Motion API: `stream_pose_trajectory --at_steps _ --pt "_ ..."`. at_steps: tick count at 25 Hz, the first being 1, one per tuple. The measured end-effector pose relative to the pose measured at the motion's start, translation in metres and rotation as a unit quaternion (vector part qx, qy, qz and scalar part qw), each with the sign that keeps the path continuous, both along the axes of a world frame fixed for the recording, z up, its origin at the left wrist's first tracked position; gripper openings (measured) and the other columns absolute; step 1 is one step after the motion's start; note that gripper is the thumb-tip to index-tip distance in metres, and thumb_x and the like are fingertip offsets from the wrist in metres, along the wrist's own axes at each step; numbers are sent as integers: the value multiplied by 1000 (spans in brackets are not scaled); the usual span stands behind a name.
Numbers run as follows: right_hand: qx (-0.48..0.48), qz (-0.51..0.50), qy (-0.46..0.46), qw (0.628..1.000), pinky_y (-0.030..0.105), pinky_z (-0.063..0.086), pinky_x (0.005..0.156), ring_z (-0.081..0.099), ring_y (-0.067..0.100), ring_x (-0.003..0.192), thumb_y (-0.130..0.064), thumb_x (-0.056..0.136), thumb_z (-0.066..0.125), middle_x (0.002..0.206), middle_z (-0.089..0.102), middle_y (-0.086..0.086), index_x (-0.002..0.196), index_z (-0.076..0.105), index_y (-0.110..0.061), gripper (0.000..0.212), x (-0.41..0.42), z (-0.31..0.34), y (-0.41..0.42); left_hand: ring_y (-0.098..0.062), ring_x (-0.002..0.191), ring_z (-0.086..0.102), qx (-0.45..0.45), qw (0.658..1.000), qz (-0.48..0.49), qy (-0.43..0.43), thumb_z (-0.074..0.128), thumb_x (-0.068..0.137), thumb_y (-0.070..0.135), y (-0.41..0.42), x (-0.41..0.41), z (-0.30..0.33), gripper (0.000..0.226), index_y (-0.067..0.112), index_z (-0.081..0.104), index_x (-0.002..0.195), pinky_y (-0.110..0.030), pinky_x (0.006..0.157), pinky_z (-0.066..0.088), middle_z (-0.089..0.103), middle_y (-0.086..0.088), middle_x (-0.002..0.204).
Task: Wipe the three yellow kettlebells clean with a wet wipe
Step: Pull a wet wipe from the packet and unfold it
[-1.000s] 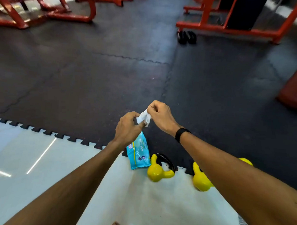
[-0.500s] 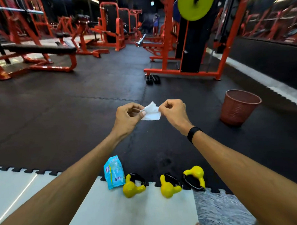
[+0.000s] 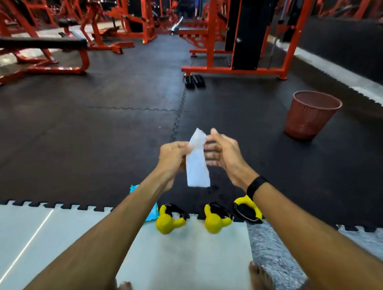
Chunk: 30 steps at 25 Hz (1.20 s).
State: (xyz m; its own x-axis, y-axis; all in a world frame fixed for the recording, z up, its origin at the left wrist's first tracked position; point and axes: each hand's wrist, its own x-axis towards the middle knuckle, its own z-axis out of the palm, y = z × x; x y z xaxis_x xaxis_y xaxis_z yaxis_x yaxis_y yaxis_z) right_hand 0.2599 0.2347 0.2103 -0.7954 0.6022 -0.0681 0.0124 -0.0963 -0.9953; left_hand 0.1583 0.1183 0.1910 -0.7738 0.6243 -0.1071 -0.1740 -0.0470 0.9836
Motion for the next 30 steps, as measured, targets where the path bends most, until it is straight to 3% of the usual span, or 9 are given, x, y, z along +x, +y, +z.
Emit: stream_pose_trajectory --at_steps 3,6,9,13,15,17,24,28,30 --pt "27 13 15 999 29 57 69 70 17 79 -38 91 61 98 73 9 116 60 -9 38 -18 4 -8 -33 88 70 38 997 -19 -62 52 91 12 7 -9 7 27 -5 64 109 -52 87 55 71 -24 100" --pt "5 31 17 999 39 57 82 71 25 89 -29 87 68 101 74 12 123 56 -12 41 -28 2 -5 -28 82 69 49 995 -28 -87 46 96 15 12 -14 11 29 -2 64 112 -47 84 56 71 -22 97" --pt "-23 85 4 996 42 55 84 70 29 96 -30 85 71 106 73 12 124 58 -14 44 -32 -1 4 -25 84 68 61 985 -96 -129 49 96 35 7 -19 11 37 7 68 110 -42 82 54 71 -13 95" --pt "-13 91 -5 996 38 59 79 70 25 88 -15 81 73 96 74 13 104 67 -3 27 -27 -1 15 -20 84 68 17 985 -164 -57 68 82 37 -5 -26 8 40 8 68 110 -33 79 55 73 -9 98" --pt "-17 83 -2 996 34 59 73 71 22 81 -15 82 73 89 73 12 96 68 0 21 -26 0 16 -25 87 69 -46 990 -129 -13 79 71 27 -8 -29 1 46 7 67 110 -38 81 57 74 -11 100" --pt "-31 81 2 996 33 59 70 71 23 79 -13 83 71 89 73 14 96 67 3 21 -26 0 16 -27 88 69 -69 994 -85 -2 78 73 17 -9 -31 -3 39 6 67 109 -39 83 56 74 -15 102" --pt "4 68 7 998 38 60 72 67 21 82 -5 88 65 90 70 11 101 66 3 16 -21 -1 24 -26 90 68 -67 997 -23 -18 58 87 13 -14 -32 0 23 7 72 104 -40 84 53 73 -13 103" --pt "20 65 -21 997 37 59 66 68 23 83 -3 87 65 92 71 12 97 66 0 11 -19 -2 26 -28 88 66 -30 998 -45 -24 67 86 16 -17 -30 1 22 2 68 103 -41 83 53 71 -18 102" --pt "34 93 -47 994 34 58 63 69 23 82 -14 84 71 90 71 11 92 66 -4 14 -16 0 27 -30 90 67 -5 996 -81 -23 76 77 21 -17 -31 2 35 3 67 106 -46 88 52 70 -19 102"
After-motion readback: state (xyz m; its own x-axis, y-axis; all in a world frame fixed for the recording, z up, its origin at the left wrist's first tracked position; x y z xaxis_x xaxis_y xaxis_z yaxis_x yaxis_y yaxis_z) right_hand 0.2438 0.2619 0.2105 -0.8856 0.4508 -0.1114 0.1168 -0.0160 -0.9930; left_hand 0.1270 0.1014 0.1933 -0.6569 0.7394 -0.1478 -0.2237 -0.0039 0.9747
